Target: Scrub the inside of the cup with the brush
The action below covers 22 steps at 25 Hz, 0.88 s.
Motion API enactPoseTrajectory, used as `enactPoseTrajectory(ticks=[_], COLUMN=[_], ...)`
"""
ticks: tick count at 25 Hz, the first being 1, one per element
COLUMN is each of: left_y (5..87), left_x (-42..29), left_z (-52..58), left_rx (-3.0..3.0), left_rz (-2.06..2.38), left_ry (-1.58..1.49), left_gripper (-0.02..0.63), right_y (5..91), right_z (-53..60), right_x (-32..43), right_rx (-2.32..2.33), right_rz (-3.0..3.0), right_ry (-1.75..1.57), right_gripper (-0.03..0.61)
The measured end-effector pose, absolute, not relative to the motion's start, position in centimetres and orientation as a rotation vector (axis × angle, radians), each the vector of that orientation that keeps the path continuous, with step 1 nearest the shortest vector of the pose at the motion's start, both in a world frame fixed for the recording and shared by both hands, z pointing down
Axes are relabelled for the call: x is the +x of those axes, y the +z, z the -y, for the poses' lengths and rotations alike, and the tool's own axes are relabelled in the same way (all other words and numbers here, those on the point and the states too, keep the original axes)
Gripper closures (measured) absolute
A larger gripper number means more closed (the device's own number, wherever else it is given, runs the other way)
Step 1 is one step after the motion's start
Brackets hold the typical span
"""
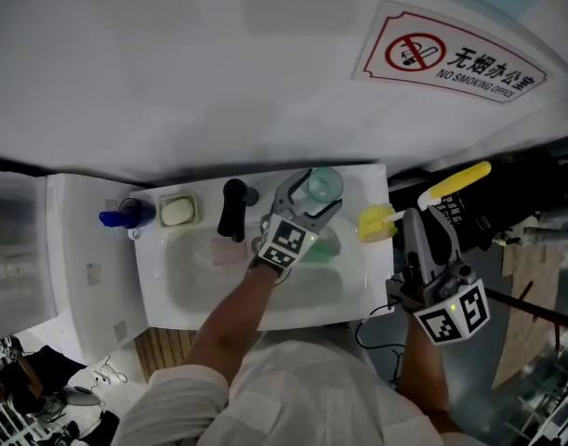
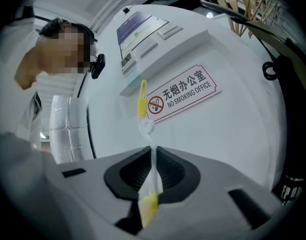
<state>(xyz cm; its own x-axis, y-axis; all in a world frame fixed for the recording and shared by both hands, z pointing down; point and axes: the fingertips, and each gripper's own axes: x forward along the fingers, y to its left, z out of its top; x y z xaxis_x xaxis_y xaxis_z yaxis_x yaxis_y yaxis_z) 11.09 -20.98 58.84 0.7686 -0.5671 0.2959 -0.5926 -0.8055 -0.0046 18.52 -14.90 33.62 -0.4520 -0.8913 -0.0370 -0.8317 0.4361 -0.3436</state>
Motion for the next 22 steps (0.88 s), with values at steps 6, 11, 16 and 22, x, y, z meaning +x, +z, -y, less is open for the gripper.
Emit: enactPoseTrajectory(ticks=[6,11,16,22], left_y=[58.8,58.0,56.6,54.0], left_x=[11.1,10.7,9.7,8.2], left_z=[20.4,20.0,19.9,18.8], left_rx=[2.861,2.856,2.854,2.835], left_rz=[0.915,0.922,0.963,1.014], left_ry=[0.447,0.455,0.456,0.424], left_gripper=[0.259,0.251,0.249,0.250], right_y=[33.3,32.6,31.9,30.6], right_z=[14.5,14.1,13.4,12.8], right_x=[18.4,18.4,18.2,17.8], right_rx=[-1.501,-1.498,-1.491,-1.469], right_rz=[-2.477,-2.471,-2.468,-2.461], right_ry=[-0.407,-0.392,-0.378,-0.347], right_gripper=[0.546,0.546,0.546,0.546])
